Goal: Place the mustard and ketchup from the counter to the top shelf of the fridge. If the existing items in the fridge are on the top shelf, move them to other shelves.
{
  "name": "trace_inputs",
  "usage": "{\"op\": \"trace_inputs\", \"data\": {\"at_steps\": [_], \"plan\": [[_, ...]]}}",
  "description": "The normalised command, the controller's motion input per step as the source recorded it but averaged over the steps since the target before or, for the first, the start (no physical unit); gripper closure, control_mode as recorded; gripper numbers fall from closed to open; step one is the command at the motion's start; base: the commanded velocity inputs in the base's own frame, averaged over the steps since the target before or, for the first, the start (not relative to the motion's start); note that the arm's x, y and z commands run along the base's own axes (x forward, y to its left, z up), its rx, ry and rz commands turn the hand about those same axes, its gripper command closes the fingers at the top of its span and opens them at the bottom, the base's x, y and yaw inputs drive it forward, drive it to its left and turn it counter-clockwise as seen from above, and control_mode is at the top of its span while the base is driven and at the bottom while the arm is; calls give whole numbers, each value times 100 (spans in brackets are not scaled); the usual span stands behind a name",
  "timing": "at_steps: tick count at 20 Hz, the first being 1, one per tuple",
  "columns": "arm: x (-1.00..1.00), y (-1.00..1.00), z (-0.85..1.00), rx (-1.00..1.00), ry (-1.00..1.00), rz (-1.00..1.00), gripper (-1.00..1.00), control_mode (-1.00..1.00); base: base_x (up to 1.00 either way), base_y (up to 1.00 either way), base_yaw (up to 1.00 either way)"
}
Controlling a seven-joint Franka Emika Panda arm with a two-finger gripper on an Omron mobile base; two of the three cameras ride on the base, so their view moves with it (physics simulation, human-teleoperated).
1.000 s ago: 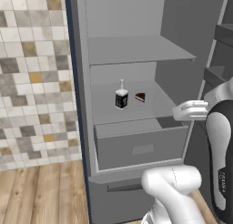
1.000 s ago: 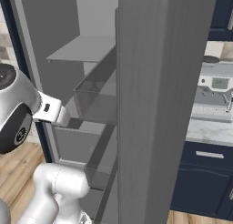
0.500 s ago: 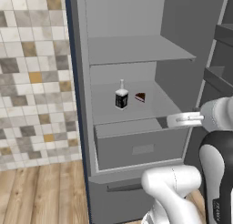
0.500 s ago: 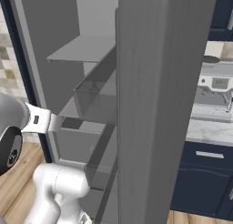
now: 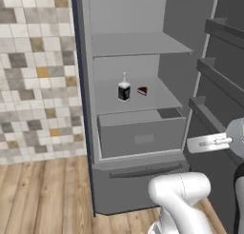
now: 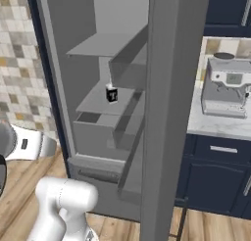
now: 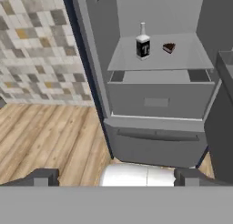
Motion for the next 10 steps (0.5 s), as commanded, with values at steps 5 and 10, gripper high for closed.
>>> {"op": "trace_inputs", "data": {"at_steps": [5, 10], "plan": [[0, 0, 0, 0, 0, 0, -100, 100, -100, 0, 3], [0, 0, 0, 0, 0, 0, -100, 100, -100, 2, 0]]}}
